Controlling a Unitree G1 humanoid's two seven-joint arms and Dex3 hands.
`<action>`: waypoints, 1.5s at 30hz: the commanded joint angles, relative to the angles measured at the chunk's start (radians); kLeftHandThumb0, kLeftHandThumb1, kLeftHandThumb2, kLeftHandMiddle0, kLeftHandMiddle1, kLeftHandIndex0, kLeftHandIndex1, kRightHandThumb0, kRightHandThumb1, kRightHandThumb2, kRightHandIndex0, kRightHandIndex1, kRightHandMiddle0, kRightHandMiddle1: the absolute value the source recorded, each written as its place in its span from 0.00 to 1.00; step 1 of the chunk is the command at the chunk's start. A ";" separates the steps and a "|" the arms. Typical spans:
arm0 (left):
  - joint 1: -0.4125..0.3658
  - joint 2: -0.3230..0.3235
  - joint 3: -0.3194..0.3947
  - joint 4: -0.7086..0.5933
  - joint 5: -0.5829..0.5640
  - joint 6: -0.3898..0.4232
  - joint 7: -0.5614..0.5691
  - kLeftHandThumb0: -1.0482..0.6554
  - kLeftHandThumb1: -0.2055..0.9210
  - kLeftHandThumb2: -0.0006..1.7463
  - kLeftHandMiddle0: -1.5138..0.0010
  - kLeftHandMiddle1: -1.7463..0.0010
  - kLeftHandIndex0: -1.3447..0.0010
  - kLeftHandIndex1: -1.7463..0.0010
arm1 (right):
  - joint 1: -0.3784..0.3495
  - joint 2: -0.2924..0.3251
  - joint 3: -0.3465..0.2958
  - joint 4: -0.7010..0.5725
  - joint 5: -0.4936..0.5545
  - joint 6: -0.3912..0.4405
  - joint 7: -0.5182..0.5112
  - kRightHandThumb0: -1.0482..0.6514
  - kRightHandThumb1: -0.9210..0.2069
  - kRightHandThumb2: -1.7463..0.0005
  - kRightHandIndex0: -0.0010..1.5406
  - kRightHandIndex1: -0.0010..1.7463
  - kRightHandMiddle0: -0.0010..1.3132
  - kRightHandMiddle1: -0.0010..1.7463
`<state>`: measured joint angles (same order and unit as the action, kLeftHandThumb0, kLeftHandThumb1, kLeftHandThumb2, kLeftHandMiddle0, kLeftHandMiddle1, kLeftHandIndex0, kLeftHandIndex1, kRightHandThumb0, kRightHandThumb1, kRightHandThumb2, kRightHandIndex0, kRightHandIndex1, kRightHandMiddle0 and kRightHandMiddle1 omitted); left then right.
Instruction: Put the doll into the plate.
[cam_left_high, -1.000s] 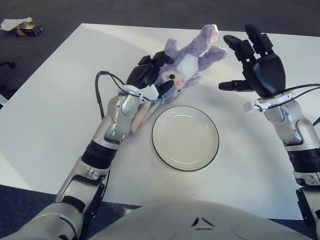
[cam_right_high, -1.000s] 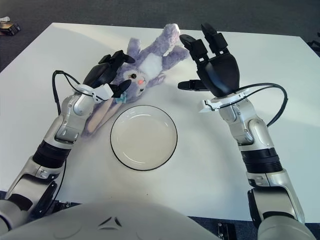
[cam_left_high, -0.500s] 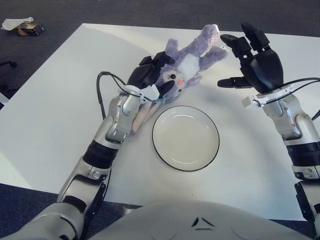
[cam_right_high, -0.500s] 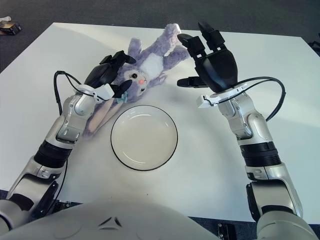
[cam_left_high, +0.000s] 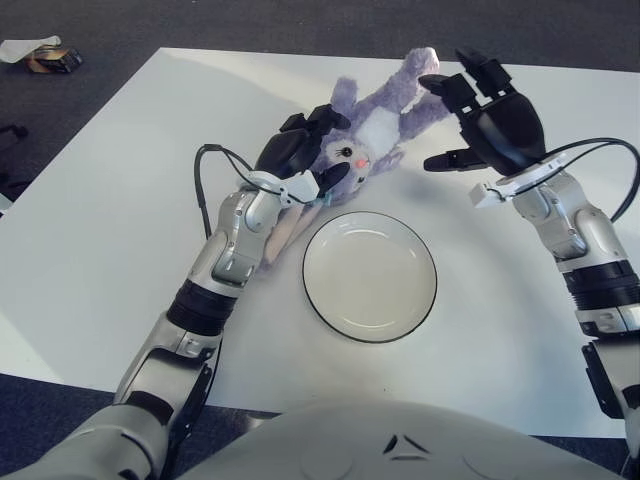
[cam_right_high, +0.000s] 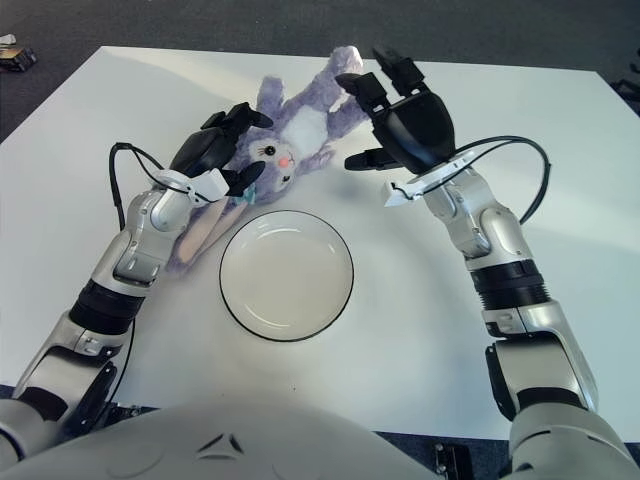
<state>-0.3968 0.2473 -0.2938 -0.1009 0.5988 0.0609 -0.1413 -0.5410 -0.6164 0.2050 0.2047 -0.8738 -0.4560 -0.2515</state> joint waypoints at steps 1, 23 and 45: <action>0.001 0.000 0.002 0.000 -0.001 -0.015 0.015 0.05 1.00 0.49 0.84 0.28 1.00 0.24 | -0.092 -0.005 0.036 0.092 -0.017 -0.038 -0.021 0.07 0.01 0.91 0.02 0.04 0.00 0.29; 0.020 -0.052 0.011 0.036 -0.003 -0.065 0.128 0.21 1.00 0.44 0.50 0.00 0.69 0.00 | -0.258 0.036 0.163 0.288 -0.030 -0.064 -0.016 0.14 0.06 0.92 0.02 0.03 0.00 0.33; 0.025 -0.077 0.012 0.047 -0.003 -0.068 0.174 0.23 1.00 0.48 0.27 0.00 0.39 0.00 | -0.352 0.092 0.253 0.388 -0.048 -0.038 0.016 0.15 0.18 0.74 0.01 0.01 0.00 0.26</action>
<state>-0.3850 0.1696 -0.2820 -0.0605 0.5954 -0.0082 0.0296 -0.8677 -0.5308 0.4431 0.5769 -0.9017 -0.5000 -0.2393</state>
